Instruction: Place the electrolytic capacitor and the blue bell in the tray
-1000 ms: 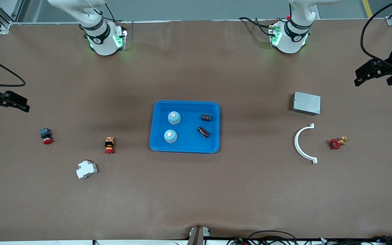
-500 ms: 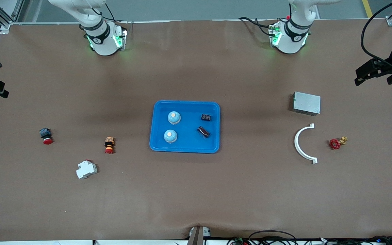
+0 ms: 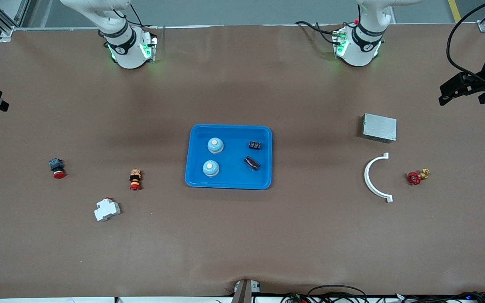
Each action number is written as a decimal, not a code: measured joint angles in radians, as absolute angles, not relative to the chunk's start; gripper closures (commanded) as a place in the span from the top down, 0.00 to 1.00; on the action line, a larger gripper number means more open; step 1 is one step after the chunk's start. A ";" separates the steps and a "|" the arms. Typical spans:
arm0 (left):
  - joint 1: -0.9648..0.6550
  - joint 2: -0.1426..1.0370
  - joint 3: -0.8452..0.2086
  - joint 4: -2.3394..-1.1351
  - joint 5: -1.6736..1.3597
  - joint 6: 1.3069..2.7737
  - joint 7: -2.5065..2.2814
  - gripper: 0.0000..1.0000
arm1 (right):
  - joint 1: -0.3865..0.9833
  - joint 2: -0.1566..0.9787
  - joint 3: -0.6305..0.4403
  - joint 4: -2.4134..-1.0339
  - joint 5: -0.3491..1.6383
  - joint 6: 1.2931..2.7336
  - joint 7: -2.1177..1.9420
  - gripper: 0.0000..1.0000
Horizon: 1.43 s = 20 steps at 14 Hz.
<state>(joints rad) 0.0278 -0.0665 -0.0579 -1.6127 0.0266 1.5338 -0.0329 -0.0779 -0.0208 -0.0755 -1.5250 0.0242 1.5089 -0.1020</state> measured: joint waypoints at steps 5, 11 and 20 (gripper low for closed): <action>0.035 -0.067 -0.057 -1.599 0.027 1.533 -0.033 1.00 | -0.078 -0.025 -0.073 -1.526 0.019 1.512 -0.100 1.00; 0.030 -0.066 -0.078 -1.597 0.027 1.533 -0.032 1.00 | -0.078 -0.025 -0.069 -1.528 0.010 1.530 -0.100 1.00; 0.027 -0.066 -0.110 -1.565 0.023 1.533 -0.041 1.00 | -0.078 -0.035 -0.067 -1.578 0.009 1.591 -0.090 1.00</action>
<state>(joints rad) 0.0266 -0.0658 -0.1105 -1.5647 0.0235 1.5326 -0.0411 -0.0781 -0.0348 -0.0669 -1.5782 0.0086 1.5908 -0.0900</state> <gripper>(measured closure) 0.000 0.000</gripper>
